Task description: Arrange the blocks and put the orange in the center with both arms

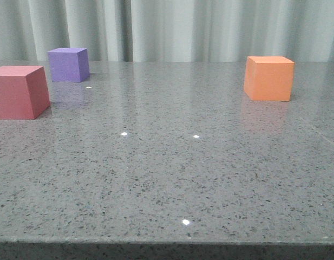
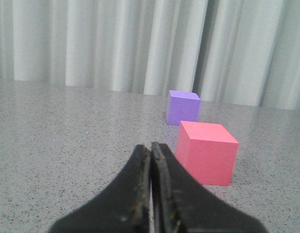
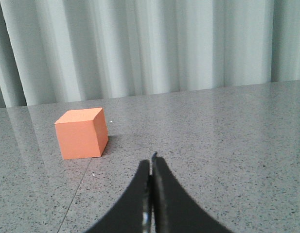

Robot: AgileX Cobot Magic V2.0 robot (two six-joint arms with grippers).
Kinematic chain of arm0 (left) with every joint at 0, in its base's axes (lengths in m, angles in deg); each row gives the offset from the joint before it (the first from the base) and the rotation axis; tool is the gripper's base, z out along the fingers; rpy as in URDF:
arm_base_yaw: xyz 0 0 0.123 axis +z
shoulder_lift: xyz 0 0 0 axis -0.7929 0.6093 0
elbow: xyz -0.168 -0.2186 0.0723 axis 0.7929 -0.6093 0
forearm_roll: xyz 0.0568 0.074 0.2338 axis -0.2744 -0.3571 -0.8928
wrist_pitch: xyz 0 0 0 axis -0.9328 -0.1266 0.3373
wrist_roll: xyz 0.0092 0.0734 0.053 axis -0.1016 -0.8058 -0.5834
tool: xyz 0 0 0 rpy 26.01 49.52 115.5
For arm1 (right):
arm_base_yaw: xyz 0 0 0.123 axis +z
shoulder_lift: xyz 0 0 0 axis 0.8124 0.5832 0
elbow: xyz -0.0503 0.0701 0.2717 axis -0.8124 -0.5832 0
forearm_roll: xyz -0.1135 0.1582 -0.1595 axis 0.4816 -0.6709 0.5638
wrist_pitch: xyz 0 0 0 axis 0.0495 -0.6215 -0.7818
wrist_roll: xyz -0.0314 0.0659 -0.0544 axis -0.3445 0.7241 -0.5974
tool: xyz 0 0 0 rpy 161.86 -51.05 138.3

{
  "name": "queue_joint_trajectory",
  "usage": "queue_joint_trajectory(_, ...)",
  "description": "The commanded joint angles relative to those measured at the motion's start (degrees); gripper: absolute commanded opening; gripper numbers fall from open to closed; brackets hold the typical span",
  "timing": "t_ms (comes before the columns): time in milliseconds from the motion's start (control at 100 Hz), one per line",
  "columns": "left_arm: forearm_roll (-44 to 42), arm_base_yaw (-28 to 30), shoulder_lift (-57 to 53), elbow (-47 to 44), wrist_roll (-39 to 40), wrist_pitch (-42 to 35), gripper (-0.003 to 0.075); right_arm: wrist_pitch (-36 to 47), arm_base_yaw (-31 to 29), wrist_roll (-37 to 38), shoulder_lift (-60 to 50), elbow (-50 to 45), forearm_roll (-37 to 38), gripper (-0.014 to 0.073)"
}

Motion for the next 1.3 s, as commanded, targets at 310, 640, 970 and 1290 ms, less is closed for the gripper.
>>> queue_joint_trajectory(310, 0.33, 0.13, -2.20, -2.32, 0.06, -4.51, -0.0020, 5.73, -0.32, -0.64, -1.19, 1.58, -0.19, -0.0069)
queue_joint_trajectory(640, 0.33, 0.13, -2.20, -2.32, 0.06, -4.51, -0.0020, -18.06, -0.21, -0.54, 9.38, 21.39, -3.73, -0.0069)
queue_joint_trajectory(970, 0.33, 0.13, -2.20, -2.32, 0.06, -4.51, -0.0020, -43.44, -0.21, -0.60, 27.88, 45.33, -4.58, -0.0069)
queue_joint_trajectory(1290, 0.33, 0.13, -2.20, -2.32, 0.06, -4.51, -0.0020, -49.17, -0.13, -0.64, 31.69, 46.32, -5.35, 0.0027)
